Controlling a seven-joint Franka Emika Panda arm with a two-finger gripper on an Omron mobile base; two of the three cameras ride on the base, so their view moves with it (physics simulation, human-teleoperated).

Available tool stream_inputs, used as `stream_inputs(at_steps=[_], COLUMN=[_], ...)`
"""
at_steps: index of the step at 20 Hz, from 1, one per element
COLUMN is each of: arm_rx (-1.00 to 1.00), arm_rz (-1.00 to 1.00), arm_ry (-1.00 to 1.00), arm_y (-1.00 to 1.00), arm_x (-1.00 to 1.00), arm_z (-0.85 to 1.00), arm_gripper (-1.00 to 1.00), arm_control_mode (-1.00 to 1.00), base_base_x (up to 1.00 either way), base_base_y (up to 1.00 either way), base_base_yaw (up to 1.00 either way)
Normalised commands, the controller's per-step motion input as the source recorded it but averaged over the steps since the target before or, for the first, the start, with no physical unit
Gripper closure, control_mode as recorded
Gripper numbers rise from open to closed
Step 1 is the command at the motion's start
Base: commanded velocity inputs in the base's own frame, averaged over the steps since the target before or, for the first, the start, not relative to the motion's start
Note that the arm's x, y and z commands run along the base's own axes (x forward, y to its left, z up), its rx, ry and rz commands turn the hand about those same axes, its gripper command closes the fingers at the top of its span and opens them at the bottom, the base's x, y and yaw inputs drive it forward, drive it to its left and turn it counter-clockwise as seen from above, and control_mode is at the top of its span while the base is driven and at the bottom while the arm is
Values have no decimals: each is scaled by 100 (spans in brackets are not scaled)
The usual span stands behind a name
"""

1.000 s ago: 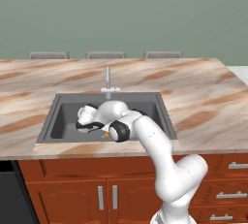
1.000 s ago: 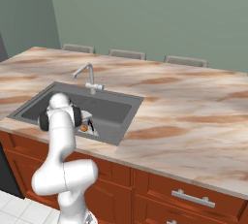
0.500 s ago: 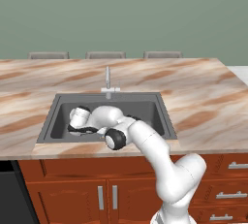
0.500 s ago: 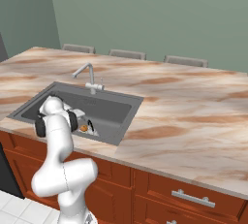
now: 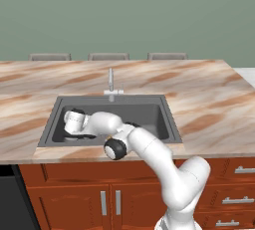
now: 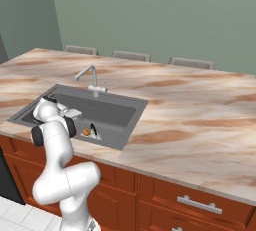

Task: Open the cabinet, pick the kettle from the cabinet, and place it in the sink.

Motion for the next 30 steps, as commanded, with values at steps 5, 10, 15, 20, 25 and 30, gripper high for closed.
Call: stream_inputs(at_steps=[5,10,15,20,25,30], arm_rx=[0,4,16,27,34,36], arm_rz=[22,32,38,40,42,42], arm_ry=[9,5,0,0,0,0], arm_y=[3,7,4,1,0,-1], arm_x=[-26,-34,-38,-44,-44,-44], arm_z=[34,29,28,23,22,29], arm_gripper=[-100,-100,-100,-100,-100,-100], arm_control_mode=[-100,-100,-100,-100,-100,-100], base_base_x=[0,0,0,0,0,0], base_base_y=[0,0,0,0,0,0], base_base_yaw=[0,0,0,0,0,0])
